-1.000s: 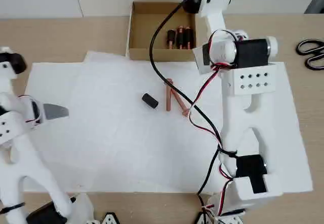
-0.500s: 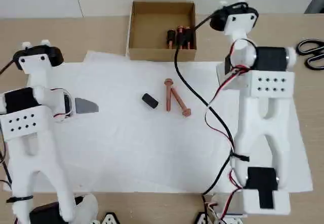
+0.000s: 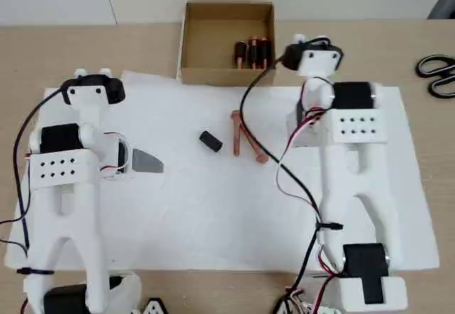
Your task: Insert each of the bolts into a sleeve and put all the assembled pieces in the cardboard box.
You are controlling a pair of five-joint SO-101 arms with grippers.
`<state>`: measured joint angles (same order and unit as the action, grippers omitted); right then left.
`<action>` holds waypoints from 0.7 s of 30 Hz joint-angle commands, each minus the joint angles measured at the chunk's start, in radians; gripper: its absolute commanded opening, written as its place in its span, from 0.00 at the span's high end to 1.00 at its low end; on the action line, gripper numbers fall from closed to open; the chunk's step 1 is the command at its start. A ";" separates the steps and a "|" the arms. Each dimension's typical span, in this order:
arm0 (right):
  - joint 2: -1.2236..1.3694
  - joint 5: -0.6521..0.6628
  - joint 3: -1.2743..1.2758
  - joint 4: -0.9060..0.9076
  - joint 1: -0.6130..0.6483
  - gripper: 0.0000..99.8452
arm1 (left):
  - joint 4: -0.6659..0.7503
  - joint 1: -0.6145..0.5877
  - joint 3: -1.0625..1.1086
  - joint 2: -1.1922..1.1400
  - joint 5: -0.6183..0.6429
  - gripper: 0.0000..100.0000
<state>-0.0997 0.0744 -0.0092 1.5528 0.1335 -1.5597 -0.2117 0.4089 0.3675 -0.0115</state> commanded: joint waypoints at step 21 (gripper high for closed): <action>0.117 0.206 0.121 -0.372 0.418 0.78 | 0.063 -0.446 0.139 0.014 0.129 0.61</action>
<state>-0.0215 0.2524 0.1166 1.2321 0.5478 -1.5121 -0.6429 0.5470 0.3675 0.1097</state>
